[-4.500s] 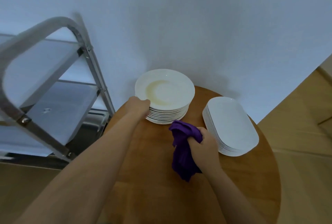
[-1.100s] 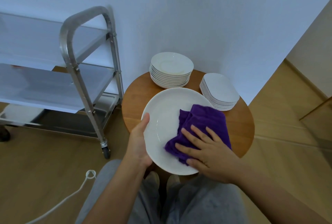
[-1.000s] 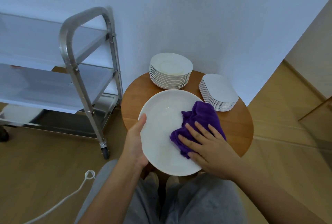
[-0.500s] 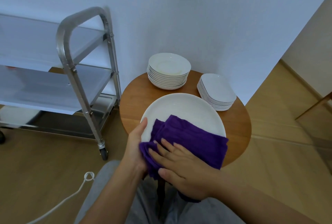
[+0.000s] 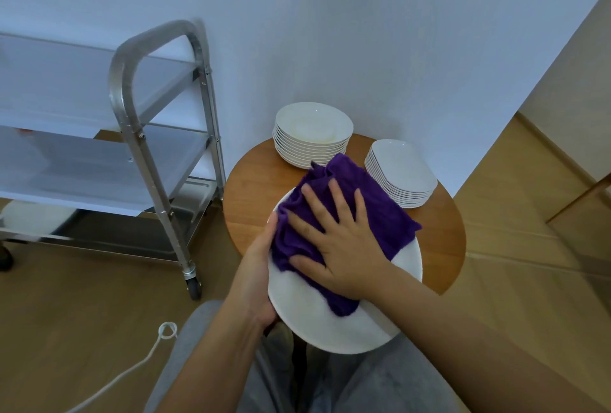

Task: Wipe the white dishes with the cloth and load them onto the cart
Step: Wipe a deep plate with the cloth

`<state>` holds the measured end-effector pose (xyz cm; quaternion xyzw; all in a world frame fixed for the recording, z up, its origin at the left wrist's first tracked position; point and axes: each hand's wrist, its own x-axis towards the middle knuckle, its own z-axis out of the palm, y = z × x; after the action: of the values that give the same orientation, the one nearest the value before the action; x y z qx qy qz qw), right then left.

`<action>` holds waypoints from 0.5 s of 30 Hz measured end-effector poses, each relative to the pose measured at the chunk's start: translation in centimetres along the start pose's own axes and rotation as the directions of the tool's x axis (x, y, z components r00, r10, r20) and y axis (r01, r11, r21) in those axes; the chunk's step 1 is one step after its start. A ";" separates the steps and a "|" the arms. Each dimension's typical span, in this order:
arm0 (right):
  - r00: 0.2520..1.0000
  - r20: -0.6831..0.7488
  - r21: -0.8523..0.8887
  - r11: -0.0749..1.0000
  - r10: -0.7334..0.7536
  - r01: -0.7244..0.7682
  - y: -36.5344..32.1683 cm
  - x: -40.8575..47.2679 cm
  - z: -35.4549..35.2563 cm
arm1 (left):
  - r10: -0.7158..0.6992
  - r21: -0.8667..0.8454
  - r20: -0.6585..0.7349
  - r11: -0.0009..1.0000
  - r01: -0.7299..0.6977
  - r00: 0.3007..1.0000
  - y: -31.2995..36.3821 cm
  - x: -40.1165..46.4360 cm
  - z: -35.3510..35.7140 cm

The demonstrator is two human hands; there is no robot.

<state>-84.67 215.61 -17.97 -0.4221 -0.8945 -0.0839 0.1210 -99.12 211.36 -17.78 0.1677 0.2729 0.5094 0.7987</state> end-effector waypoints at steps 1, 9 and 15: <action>0.999 -0.029 -0.020 1.000 0.024 -0.024 0.2 0.5 -0.3 | 0.027 0.006 -0.008 1.000 -0.027 1.000 0.0 -0.1 0.0; 0.969 0.238 0.187 0.975 0.070 -0.116 4.6 4.5 -5.3 | 0.032 0.199 -0.051 0.980 -0.021 0.998 -1.2 -0.9 -0.3; 0.884 0.429 0.526 0.744 0.186 -0.411 7.1 4.1 -7.4 | 0.021 0.120 0.054 0.992 -0.027 0.998 -0.3 -1.2 -0.1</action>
<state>-80.63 221.19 -9.32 -0.5089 -0.7997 0.3024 0.1005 -99.33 210.14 -17.74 0.2322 0.2799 0.4970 0.7879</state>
